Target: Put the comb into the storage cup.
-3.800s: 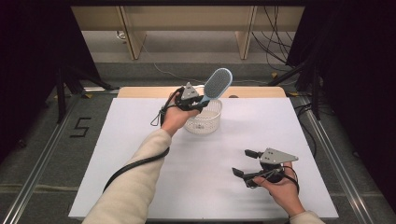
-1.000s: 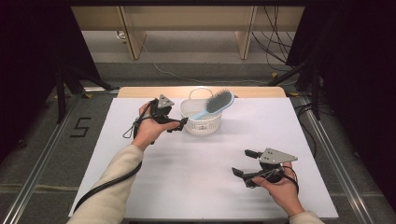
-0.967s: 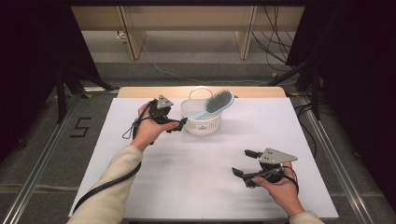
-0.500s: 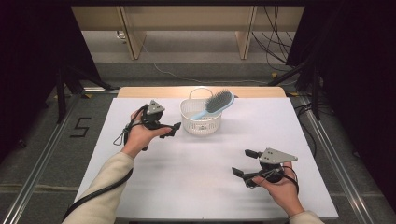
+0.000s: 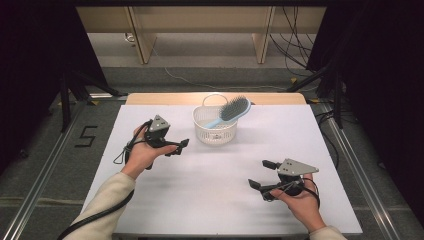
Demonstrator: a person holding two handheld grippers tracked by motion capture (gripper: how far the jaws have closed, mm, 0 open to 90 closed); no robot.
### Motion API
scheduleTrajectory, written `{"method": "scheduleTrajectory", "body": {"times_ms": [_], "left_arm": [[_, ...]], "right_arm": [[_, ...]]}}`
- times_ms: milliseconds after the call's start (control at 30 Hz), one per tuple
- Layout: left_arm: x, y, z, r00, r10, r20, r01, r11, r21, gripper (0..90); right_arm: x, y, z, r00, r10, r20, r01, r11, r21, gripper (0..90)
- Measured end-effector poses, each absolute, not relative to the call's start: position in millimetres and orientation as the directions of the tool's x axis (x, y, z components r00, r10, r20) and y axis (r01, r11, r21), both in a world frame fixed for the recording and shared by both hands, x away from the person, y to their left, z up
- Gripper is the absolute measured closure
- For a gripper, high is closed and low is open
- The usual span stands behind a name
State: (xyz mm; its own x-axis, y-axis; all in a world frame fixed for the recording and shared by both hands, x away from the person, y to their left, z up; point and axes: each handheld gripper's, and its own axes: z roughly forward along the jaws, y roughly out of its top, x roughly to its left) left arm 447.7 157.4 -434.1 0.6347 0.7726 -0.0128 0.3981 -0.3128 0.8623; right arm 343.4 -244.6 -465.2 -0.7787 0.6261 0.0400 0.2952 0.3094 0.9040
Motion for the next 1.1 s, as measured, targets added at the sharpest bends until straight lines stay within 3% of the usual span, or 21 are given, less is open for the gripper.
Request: {"method": "scheduleTrajectory", "body": {"times_ms": [1100], "left_arm": [[397, 186, -445, 0.653, 0.757, 0.024, 0.358, -0.337, 0.871, 6.6]], "right_arm": [[343, -245, -465, -0.778, 0.627, 0.038, 0.292, 0.309, 0.905, 15.6]]}}
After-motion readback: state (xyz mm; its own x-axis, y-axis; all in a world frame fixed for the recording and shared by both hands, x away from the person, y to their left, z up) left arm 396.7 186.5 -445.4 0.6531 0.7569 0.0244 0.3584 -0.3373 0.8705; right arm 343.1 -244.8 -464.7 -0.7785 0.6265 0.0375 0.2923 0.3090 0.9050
